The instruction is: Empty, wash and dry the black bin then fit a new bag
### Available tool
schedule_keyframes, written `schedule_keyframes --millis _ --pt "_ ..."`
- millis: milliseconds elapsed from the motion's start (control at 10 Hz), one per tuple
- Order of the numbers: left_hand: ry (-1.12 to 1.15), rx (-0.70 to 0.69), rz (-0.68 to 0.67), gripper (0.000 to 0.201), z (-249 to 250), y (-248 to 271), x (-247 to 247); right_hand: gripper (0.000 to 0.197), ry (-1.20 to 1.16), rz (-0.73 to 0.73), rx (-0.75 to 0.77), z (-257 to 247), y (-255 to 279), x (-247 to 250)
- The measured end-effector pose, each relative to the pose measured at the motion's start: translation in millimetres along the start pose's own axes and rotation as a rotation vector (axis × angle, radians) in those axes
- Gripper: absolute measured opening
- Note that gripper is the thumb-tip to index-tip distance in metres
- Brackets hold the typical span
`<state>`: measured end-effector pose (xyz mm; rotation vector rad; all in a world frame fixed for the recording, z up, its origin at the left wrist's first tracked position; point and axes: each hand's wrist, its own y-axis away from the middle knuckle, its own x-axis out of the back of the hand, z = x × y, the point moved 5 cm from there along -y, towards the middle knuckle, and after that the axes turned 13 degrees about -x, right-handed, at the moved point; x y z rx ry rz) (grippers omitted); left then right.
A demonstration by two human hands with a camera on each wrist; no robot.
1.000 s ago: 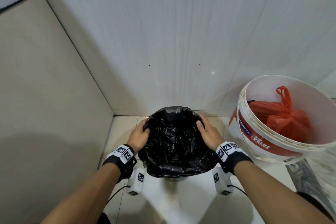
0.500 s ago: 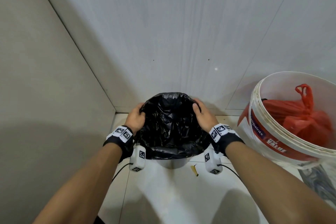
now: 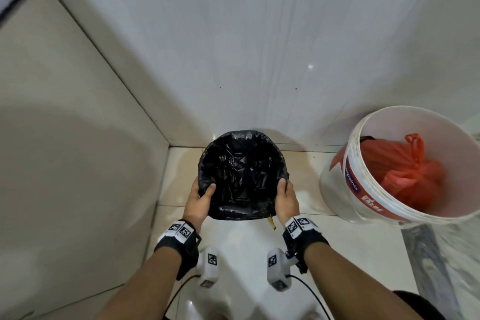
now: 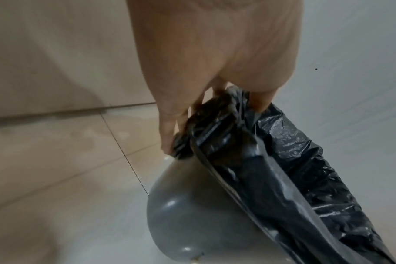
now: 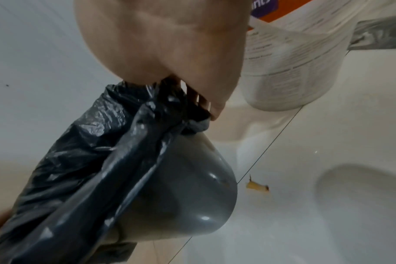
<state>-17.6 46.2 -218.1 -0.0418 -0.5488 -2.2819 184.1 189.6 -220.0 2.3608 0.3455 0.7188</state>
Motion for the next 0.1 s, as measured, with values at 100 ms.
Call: schedule_keyframes --millis 100 --pt "-0.261 0.028 -0.012 0.053 19.3 15.2 37.5 0.048 0.169 0.067 -0.017 -10.3 3.6 34.0"
